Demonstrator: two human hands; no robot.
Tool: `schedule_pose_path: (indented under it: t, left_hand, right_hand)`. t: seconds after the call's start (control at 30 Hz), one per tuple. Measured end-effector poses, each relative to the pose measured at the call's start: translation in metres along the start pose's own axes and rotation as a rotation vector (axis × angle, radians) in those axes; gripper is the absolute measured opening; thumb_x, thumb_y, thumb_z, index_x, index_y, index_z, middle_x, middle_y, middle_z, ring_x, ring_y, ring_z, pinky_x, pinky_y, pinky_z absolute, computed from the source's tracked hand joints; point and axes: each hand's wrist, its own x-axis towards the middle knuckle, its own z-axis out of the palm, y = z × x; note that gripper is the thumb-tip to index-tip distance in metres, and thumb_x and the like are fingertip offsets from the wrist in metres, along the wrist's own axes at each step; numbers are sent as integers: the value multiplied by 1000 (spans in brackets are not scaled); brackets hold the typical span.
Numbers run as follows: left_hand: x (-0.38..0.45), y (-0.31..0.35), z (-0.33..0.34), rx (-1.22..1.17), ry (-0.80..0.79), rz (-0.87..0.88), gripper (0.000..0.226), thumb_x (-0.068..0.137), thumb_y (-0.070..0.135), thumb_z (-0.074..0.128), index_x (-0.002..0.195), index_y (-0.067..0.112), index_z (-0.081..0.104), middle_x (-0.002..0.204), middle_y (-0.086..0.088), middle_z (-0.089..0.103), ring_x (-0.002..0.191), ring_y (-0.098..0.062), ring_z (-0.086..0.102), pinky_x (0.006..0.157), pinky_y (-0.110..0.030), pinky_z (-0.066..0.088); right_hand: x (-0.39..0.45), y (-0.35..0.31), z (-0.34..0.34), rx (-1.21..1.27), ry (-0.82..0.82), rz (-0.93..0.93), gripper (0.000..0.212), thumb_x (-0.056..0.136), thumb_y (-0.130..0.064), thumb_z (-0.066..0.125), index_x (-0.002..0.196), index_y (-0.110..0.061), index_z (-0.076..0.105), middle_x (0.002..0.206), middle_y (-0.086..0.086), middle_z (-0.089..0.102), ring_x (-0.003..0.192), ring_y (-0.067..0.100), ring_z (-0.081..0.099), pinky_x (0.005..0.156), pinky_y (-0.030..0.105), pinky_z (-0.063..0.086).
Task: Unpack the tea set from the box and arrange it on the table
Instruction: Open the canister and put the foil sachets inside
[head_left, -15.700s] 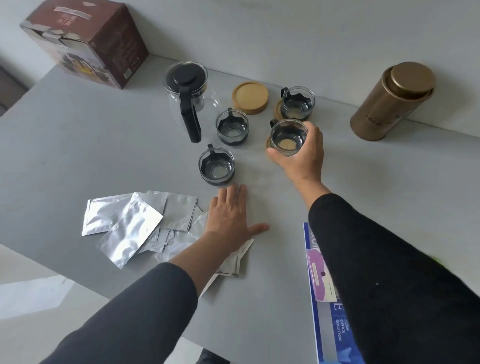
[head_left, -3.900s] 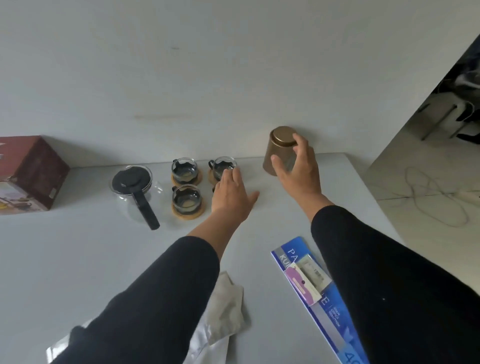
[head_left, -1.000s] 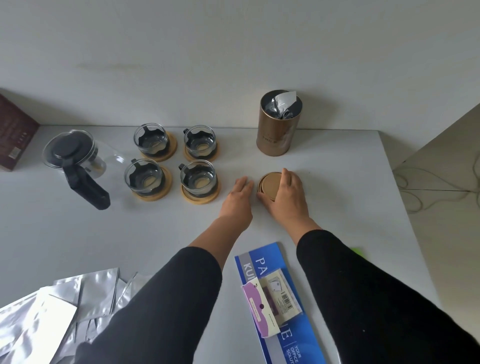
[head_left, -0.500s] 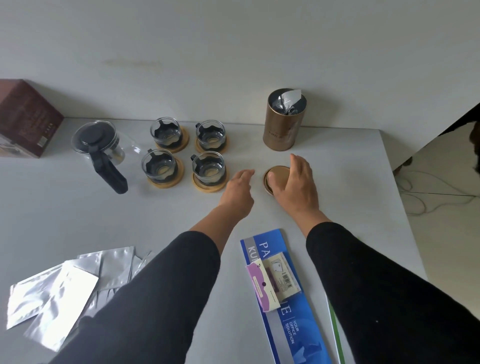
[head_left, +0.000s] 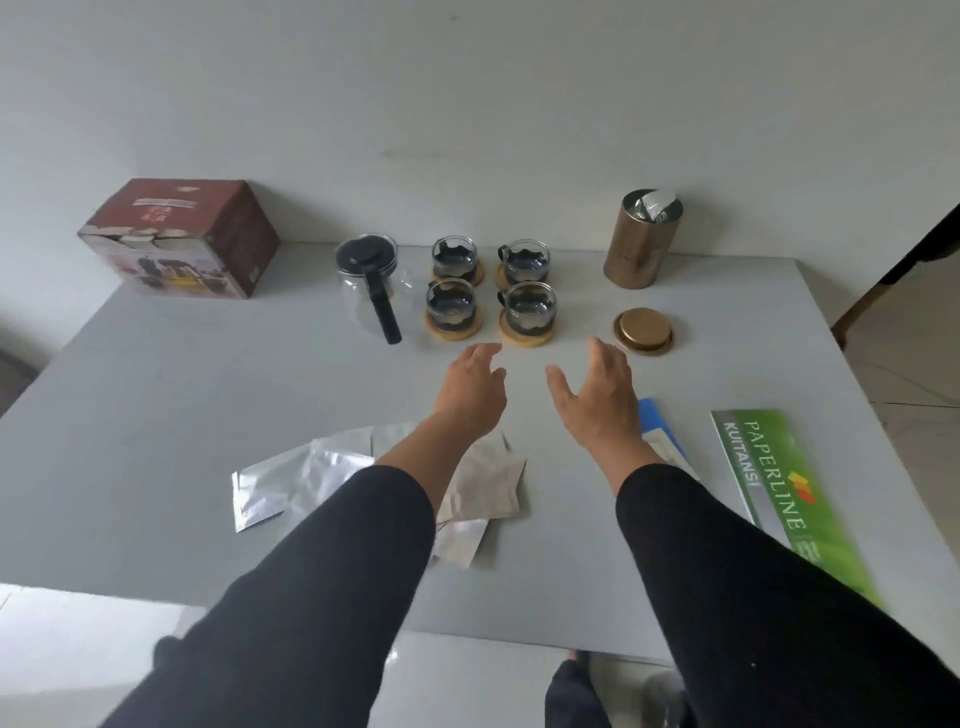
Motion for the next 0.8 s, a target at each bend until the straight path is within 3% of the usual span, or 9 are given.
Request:
schedule_pose_path:
  t: [0.1,0.27,0.43,0.57,0.67,0.8]
  left_hand:
    - [-39,-51,-25,7,9,-83,48,98,26,47,143,12,37,150,-6,34,135,-25,37,110,-31,29]
    - [-76,-136,-49,0,57,-369,69,89,41,60,144,9,33,151,-9,25,135,-26,37,110,-37,33]
    - [-81,-187,-59,82,17,-491,98,72,59,70,147,19,22,156,-6,7,145,-24,16,112,-50,28]
    - [-71,-202,-50,17,-31,-641,122,55,64,79,149,29,9,155,-7,-1,146,-28,-2,114,-54,23]
    - [-67,-205,-41,134,-95,-631,129,52,64,79,150,30,2,154,-3,8,145,-29,4,110,-51,29]
    - [-63,-200,-37,262,-54,-554,125,54,65,77,148,22,8,147,2,24,139,-26,17,99,-47,35]
  right_hand:
    - [-41,-22,19,1,-124,93,73,88,-47,55,144,-9,27,144,16,34,133,29,32,104,41,34]
    - [-84,-45,52,75,-299,346,95,77,-57,65,147,-18,15,147,17,23,137,33,25,108,48,33]
    - [-90,-55,75,93,-336,559,107,70,-62,69,148,-22,9,146,20,22,137,35,22,106,47,31]
    - [-83,-63,90,-51,-341,561,109,65,-61,74,146,-26,11,141,17,26,132,34,23,104,51,34]
    - [-84,-70,106,-108,-347,517,106,63,-52,80,144,-32,14,139,11,25,129,31,24,98,50,39]
    - [-90,-86,128,-174,-342,461,102,66,-44,81,143,-33,14,136,9,25,125,31,26,89,43,42]
